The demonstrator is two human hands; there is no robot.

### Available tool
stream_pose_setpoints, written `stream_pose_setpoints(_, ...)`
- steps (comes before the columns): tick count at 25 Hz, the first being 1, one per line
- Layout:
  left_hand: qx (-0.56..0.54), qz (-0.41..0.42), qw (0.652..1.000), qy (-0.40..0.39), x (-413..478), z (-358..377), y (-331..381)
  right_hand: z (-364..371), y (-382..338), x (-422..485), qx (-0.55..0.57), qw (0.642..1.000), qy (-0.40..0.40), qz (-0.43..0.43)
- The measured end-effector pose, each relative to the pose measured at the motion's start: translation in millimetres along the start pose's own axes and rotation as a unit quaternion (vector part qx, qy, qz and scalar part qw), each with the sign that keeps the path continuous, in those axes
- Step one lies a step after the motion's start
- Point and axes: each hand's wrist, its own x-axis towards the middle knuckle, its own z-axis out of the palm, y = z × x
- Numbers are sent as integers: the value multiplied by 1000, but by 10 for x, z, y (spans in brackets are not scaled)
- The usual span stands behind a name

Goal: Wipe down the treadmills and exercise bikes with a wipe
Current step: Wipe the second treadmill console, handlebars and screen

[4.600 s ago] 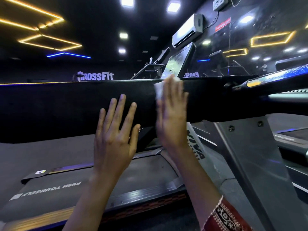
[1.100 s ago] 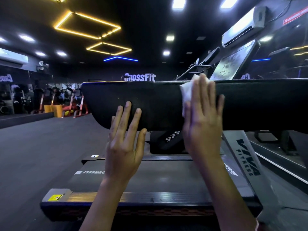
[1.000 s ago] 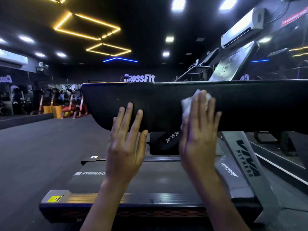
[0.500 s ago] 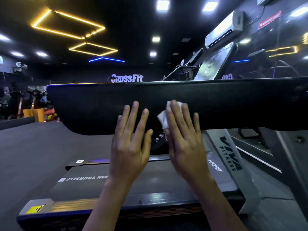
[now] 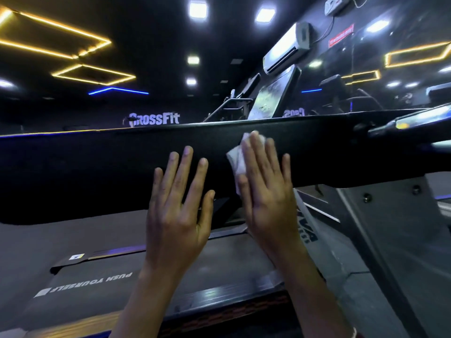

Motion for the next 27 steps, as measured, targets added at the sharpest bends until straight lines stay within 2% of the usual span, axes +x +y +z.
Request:
stream_pose_setpoints(3, -2, 6, 1000, 3, 43, 120, 171, -140, 417, -102, 8, 985, 53, 161)
stream_pose_setpoints(5, -5, 11, 1000, 4, 73, 188, 268, -146, 373, -309, 25, 977, 53, 206)
stream_pose_setpoints(9, -13, 19, 1000, 0, 146, 309, 436, -166, 343, -159, -15, 998, -14, 55)
stream_pose_setpoints(10, -15, 19, 1000, -1, 161, 329, 469, -213, 469, -50, -38, 998, -9, 52)
stream_pose_setpoints(13, -15, 20, 1000, 1, 185, 362, 515, -330, 779, -11, -39, 981, 39, 186)
stream_pose_setpoints(15, -11, 22, 1000, 2, 183, 368, 519, -303, 655, -200, -7, 973, 45, 226)
stream_pose_setpoints(17, -11, 22, 1000, 5, 182, 369, 520, -233, 430, -281, 25, 984, 19, 178)
stream_pose_setpoints(19, -15, 24, 1000, 3, 188, 366, 522, -221, 446, -111, 5, 995, -2, 103)
stream_pose_setpoints(20, -19, 25, 1000, 1, 188, 354, 513, -232, 517, -2, -17, 996, 0, 93)
stream_pose_setpoints(22, -22, 28, 999, -1, 181, 324, 465, -254, 643, 97, -36, 988, 30, 150)
stream_pose_setpoints(24, -17, 27, 999, -2, 158, 280, 390, -226, 504, -17, -7, 974, 52, 222)
stream_pose_setpoints(25, -15, 26, 1000, -1, 146, 252, 346, -177, 333, -104, 14, 973, 52, 225)
stream_pose_setpoints(27, -13, 25, 1000, 1, 140, 197, 258, -76, -11, -186, 48, 987, 17, 151)
